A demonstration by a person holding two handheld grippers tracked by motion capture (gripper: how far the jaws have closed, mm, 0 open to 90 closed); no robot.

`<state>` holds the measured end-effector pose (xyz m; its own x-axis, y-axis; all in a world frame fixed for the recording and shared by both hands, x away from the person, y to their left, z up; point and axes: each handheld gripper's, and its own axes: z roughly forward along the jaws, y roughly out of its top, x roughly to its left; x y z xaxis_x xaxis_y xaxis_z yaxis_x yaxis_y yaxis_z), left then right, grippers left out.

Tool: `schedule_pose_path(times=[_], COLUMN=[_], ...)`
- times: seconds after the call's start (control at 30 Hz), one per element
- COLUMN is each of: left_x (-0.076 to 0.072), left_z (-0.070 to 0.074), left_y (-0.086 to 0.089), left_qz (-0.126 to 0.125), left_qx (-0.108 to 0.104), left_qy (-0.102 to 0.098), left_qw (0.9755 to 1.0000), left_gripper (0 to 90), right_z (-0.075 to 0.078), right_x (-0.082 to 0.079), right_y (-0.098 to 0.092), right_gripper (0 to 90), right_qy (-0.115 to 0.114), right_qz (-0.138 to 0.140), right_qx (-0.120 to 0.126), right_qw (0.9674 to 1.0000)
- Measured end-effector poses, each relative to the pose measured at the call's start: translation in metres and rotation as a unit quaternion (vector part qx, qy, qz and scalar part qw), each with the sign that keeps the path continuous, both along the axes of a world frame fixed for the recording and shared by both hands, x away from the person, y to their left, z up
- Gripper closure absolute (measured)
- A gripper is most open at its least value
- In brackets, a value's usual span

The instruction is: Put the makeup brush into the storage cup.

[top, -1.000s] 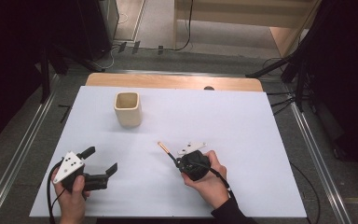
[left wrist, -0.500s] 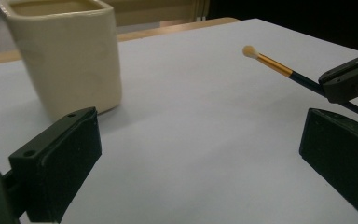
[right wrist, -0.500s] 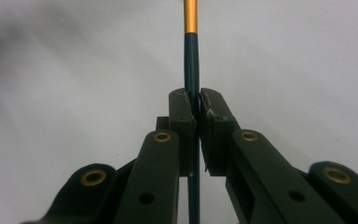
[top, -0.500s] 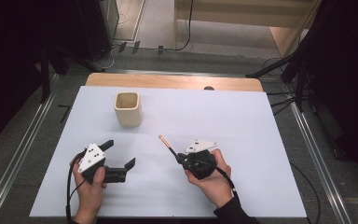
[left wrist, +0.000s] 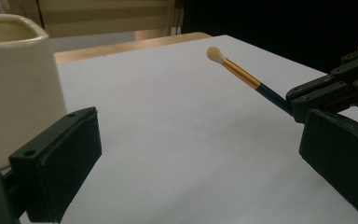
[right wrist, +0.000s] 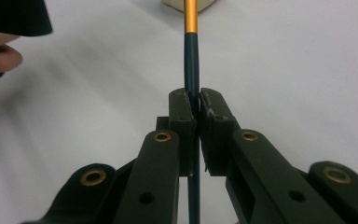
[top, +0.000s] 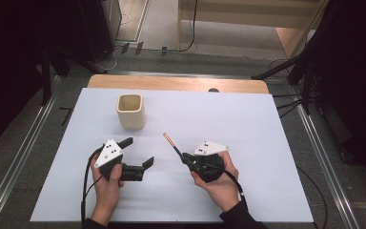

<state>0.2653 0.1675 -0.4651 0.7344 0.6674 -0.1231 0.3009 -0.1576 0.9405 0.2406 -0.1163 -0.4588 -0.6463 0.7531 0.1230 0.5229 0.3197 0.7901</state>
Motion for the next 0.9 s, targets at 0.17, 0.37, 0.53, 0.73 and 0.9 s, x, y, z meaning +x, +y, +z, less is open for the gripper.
schedule_pose_path(times=[0.17,0.37,0.53,0.73,0.9], left_x=[0.003,0.001,-0.001,0.001,0.002], left_z=[0.002,0.004,0.003,-0.001,0.001], left_y=[-0.013,-0.015,-0.022,-0.024,-0.027], left_qz=[-0.020,-0.045,-0.068,-0.088,-0.094], left_qx=[-0.014,-0.033,-0.032,-0.066,-0.098], left_qy=[0.003,0.014,0.021,0.054,0.082], left_qw=[0.9997,0.9984,0.9970,0.9925,0.9874], left_gripper=[0.0,0.0,0.0,0.0,15.7], right_z=[0.002,0.005,0.007,0.006,0.004], right_x=[-0.003,-0.006,-0.010,-0.015,-0.018], right_y=[-0.002,-0.004,0.000,0.006,0.009], right_gripper=[85.9,85.9,85.9,85.9,85.8], right_qy=[-0.012,-0.033,-0.045,-0.062,-0.069], right_qz=[-0.003,-0.003,0.000,0.010,0.012], right_qx=[0.009,0.025,0.039,0.041,0.044], right_qw=[0.9999,0.9992,0.9982,0.9972,0.9966])
